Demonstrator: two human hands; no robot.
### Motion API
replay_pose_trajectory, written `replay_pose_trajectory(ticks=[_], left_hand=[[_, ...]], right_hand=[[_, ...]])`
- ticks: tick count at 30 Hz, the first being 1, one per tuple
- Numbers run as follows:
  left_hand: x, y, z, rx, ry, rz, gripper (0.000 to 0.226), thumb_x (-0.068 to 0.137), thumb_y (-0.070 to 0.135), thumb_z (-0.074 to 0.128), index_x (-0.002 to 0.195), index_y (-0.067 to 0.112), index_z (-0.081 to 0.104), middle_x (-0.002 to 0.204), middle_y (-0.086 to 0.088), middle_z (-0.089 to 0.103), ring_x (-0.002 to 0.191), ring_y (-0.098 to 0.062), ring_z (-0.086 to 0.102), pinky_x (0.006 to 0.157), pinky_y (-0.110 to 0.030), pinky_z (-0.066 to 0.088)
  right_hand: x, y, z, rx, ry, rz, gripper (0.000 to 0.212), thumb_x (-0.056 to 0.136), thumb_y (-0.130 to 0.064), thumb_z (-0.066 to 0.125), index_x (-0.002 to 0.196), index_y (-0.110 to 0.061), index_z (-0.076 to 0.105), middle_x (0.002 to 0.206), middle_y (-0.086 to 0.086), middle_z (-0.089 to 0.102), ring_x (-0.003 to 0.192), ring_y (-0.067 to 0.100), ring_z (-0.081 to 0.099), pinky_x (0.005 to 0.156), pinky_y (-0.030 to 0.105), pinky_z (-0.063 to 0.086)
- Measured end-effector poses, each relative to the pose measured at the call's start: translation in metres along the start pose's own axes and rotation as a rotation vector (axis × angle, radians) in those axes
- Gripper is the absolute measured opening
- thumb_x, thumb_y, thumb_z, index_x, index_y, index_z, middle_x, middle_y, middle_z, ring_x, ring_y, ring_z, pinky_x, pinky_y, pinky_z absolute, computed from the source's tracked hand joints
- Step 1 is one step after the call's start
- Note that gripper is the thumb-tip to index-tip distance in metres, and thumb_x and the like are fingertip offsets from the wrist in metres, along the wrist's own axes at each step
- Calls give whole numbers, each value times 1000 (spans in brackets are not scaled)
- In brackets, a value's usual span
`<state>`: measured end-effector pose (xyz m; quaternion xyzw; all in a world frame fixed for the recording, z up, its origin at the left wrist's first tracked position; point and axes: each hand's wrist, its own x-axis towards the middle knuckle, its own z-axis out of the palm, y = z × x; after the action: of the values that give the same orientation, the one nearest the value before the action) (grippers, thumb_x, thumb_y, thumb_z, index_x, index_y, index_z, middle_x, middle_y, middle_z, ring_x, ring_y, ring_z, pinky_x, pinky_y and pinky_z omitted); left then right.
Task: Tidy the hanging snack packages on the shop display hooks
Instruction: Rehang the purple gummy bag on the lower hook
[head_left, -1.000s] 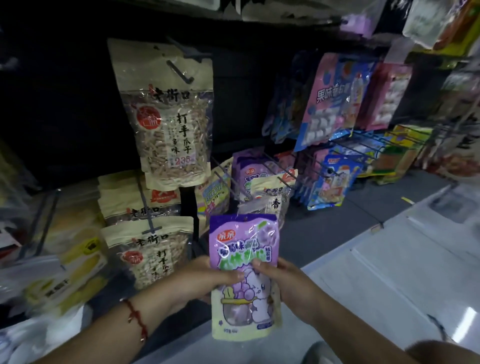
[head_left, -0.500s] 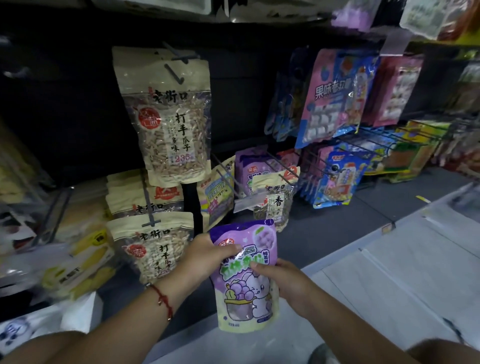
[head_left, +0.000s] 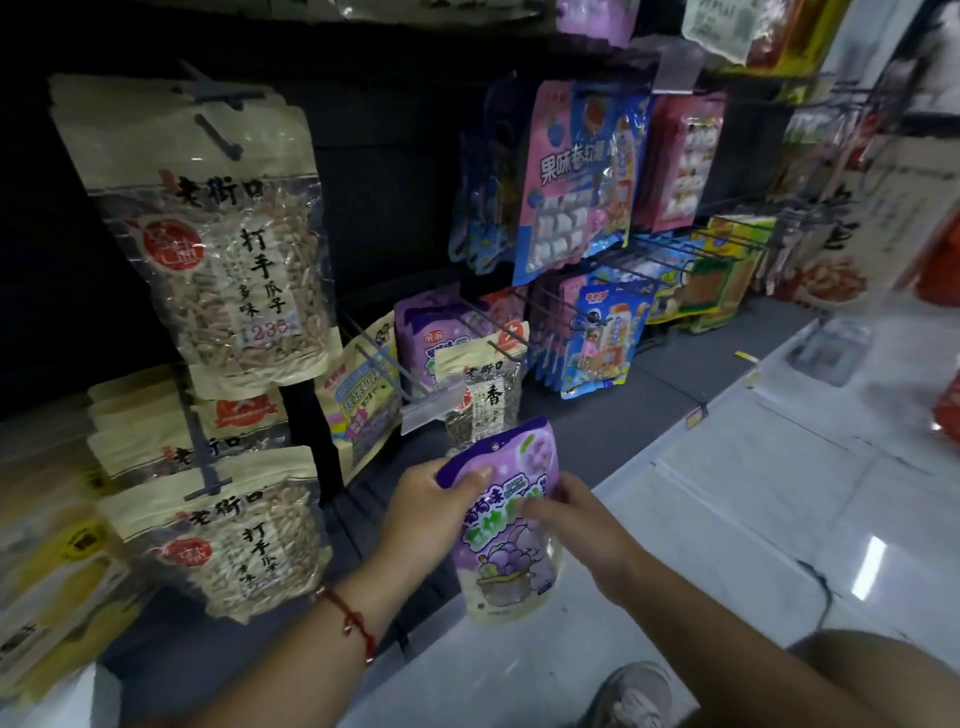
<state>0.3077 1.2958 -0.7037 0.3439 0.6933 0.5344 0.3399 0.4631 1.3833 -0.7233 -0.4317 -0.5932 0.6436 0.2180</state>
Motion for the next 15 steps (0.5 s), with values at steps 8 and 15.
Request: replay_pose_trajectory(ticks=[8, 15], left_hand=[[23, 34, 66, -1, -93, 137, 23, 92, 30, 65, 75, 16, 70, 72, -2, 74, 61, -12, 68, 58, -26, 51], [75, 44, 122, -248, -3, -37, 17, 92, 33, 67, 80, 20, 67, 80, -4, 74, 77, -22, 72, 71, -38, 58]], right_hand=[[1, -50, -69, 86, 153, -74, 20, 94, -24, 64, 111, -14, 67, 101, -1, 75, 70, -3, 71, 50, 5, 46], [74, -62, -115, 112, 220, -58, 34, 87, -23, 75, 113, -3, 69, 103, 18, 76, 92, 31, 74, 80, 38, 60]])
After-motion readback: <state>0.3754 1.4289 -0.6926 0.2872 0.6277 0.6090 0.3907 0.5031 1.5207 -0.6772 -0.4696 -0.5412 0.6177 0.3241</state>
